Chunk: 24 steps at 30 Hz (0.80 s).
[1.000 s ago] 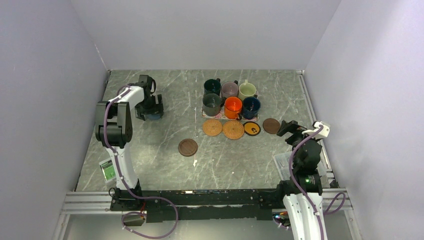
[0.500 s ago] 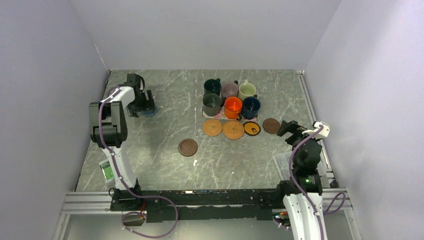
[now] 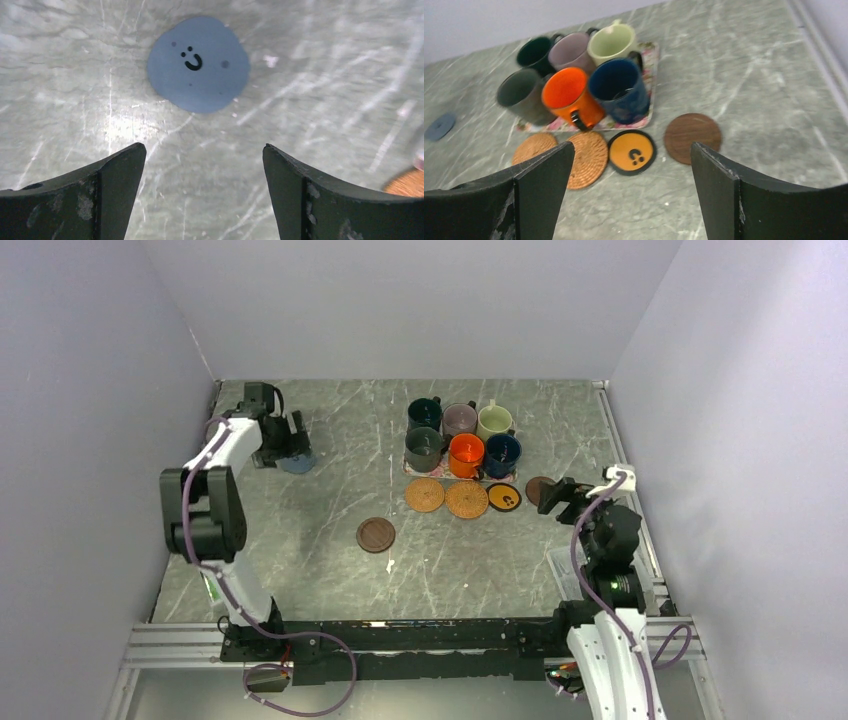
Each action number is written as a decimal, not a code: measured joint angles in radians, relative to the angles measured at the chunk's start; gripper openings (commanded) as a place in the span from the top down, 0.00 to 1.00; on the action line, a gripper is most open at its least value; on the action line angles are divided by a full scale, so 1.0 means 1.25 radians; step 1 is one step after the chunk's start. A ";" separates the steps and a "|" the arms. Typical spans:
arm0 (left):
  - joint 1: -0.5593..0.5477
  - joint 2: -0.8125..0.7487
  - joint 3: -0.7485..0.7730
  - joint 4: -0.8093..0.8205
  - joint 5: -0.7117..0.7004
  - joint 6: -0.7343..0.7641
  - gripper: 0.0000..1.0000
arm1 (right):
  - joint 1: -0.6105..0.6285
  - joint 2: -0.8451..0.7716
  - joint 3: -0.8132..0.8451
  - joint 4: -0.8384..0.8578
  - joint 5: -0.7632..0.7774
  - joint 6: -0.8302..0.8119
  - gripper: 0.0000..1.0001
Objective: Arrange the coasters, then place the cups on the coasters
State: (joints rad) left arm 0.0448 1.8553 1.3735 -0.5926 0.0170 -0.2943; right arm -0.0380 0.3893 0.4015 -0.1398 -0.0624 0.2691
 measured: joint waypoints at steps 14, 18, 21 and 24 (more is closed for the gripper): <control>-0.160 -0.332 -0.049 0.029 0.020 0.031 0.06 | 0.273 0.189 0.056 0.030 -0.105 0.022 0.20; -0.166 -0.331 -0.066 0.022 0.017 0.031 0.06 | 0.443 0.286 0.058 0.068 -0.028 0.021 0.21; -0.166 -0.331 -0.067 0.023 0.010 0.030 0.06 | 0.536 0.395 0.074 0.104 0.023 0.016 0.21; -0.166 -0.333 -0.076 0.032 0.010 0.028 0.06 | 0.618 0.507 0.114 0.127 0.070 0.002 0.21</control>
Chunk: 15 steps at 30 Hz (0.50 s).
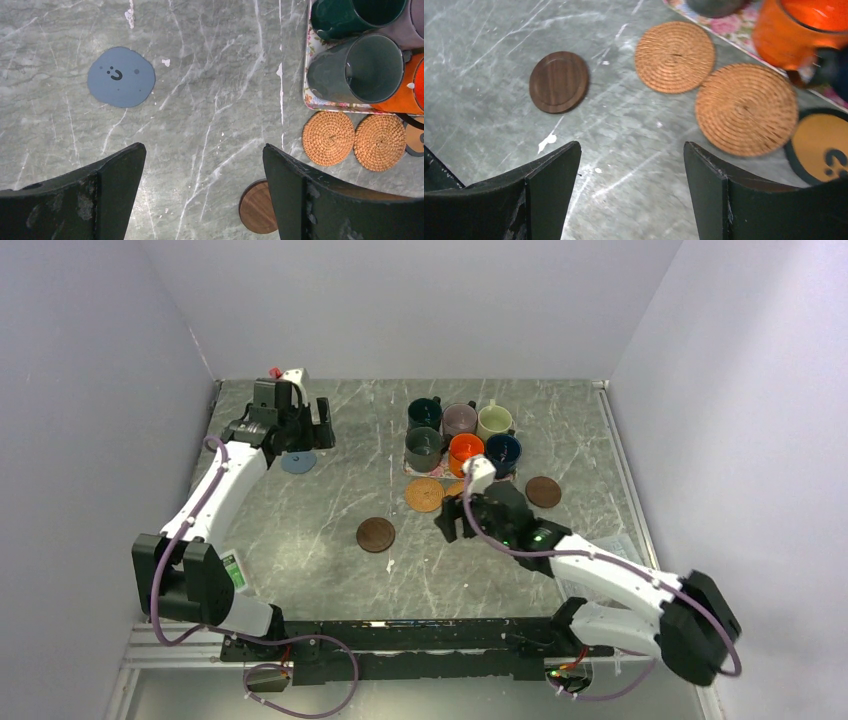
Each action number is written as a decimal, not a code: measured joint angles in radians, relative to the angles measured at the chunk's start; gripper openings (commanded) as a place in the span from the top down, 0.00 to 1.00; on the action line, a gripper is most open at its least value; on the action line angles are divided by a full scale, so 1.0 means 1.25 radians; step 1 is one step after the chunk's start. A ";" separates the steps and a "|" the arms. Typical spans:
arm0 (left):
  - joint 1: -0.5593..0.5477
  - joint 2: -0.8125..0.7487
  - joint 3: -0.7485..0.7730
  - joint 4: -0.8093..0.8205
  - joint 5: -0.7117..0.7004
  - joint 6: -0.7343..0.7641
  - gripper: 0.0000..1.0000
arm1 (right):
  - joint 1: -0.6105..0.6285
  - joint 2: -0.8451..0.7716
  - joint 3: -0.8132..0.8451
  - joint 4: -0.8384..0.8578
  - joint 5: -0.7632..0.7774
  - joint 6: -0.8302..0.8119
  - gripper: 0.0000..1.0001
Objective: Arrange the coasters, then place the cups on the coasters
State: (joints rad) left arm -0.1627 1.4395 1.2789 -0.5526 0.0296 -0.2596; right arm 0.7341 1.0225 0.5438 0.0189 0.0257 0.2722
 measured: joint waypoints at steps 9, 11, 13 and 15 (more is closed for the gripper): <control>0.000 -0.004 -0.013 0.012 -0.007 -0.013 0.06 | 0.164 0.245 0.108 0.105 0.071 -0.032 0.20; 0.000 -0.007 -0.015 0.014 -0.007 -0.016 0.06 | 0.183 0.292 0.126 0.118 0.078 -0.035 0.20; 0.000 -0.016 -0.023 0.022 -0.008 -0.020 0.06 | 0.196 0.331 0.140 0.125 0.081 -0.037 0.21; 0.000 -0.030 -0.034 0.027 -0.010 -0.025 0.06 | 0.208 0.373 0.156 0.131 0.080 -0.039 0.20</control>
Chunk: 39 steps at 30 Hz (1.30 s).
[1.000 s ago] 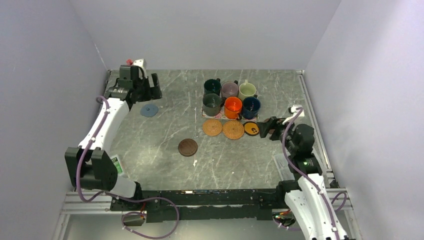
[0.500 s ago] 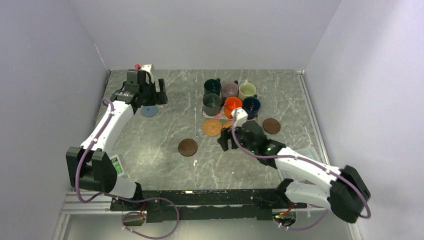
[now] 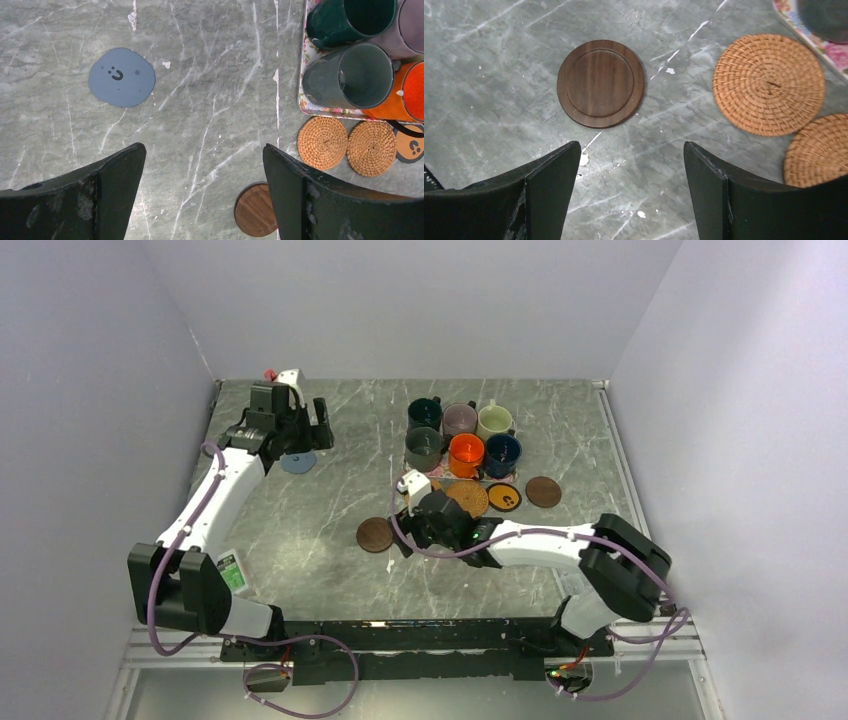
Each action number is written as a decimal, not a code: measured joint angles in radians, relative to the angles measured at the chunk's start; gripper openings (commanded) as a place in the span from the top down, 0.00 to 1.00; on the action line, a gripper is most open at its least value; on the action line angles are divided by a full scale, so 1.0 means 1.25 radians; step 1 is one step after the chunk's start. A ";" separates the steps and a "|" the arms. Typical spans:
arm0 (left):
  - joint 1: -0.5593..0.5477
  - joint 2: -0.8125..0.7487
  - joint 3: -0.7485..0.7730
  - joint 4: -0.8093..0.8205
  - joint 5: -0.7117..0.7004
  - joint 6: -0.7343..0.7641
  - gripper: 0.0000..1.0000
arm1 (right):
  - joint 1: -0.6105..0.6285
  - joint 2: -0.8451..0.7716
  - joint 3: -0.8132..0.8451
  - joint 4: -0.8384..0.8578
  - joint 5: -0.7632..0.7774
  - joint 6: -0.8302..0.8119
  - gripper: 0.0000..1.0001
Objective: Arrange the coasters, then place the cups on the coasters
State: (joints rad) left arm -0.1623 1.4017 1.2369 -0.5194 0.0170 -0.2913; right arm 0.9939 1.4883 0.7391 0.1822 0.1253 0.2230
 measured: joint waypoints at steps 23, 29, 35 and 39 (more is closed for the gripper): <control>0.005 -0.045 -0.015 0.012 -0.042 -0.008 0.06 | 0.052 0.250 0.155 -0.064 -0.022 -0.045 0.23; 0.031 -0.067 -0.016 0.018 -0.057 -0.008 0.06 | 0.062 0.287 0.205 -0.079 -0.014 -0.051 0.27; 0.049 -0.085 -0.016 0.026 -0.068 -0.009 0.06 | 0.063 0.346 0.279 -0.087 0.003 -0.052 0.30; 0.054 -0.086 -0.016 0.029 -0.067 -0.009 0.06 | 0.063 0.398 0.343 -0.085 0.014 -0.051 0.30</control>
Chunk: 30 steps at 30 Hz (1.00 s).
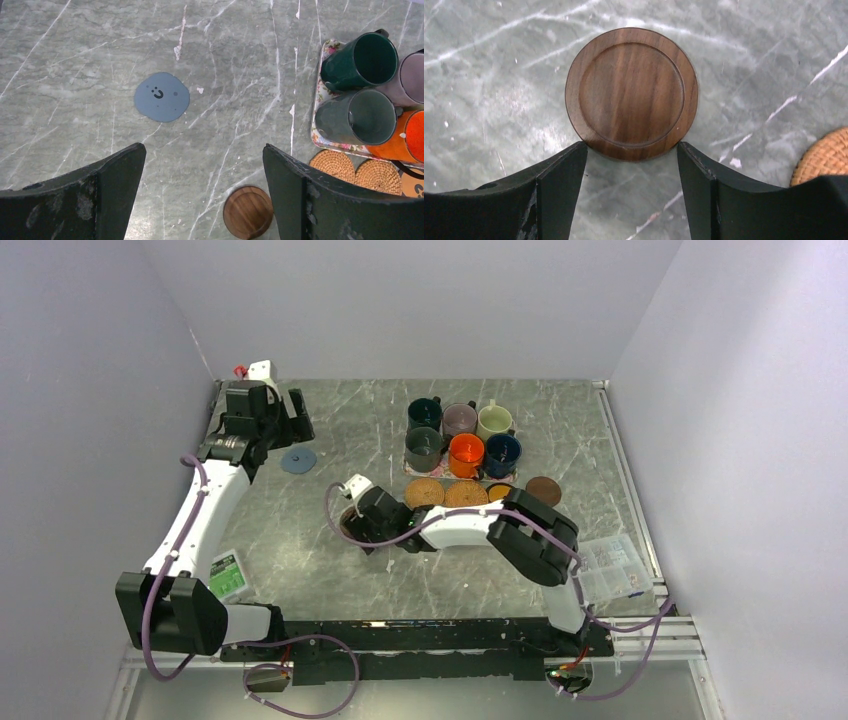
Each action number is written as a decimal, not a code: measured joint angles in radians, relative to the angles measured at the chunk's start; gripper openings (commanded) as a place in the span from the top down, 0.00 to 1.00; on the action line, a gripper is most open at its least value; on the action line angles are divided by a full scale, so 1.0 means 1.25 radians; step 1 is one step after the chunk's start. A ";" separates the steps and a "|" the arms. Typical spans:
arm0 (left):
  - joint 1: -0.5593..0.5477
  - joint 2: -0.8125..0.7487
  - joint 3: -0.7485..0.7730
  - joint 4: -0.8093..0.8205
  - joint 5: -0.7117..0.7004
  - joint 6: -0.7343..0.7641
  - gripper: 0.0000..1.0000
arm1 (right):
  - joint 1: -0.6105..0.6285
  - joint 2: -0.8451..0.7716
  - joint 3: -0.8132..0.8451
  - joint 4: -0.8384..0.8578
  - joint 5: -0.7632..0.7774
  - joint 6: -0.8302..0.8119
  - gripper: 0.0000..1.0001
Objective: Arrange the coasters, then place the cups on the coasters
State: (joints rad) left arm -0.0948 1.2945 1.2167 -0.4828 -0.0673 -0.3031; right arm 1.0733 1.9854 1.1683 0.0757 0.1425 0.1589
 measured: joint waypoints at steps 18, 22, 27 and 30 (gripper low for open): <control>0.017 0.000 -0.001 0.000 0.001 -0.006 0.06 | 0.001 0.177 0.210 0.076 0.014 -0.030 0.29; 0.023 0.000 -0.001 0.000 0.002 -0.007 0.06 | 0.001 0.210 0.249 0.088 0.038 -0.031 0.29; 0.029 0.000 -0.001 0.000 0.003 -0.008 0.06 | 0.004 0.246 0.296 0.099 0.084 -0.028 0.29; 0.033 0.000 -0.001 0.001 0.002 -0.008 0.06 | 0.003 0.266 0.320 0.109 0.100 -0.029 0.28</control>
State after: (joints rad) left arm -0.0540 1.2945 1.2156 -0.4820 -0.0643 -0.3126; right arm 1.0775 2.3180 1.5677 0.2115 0.2676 0.1230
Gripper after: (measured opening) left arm 0.935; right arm 0.712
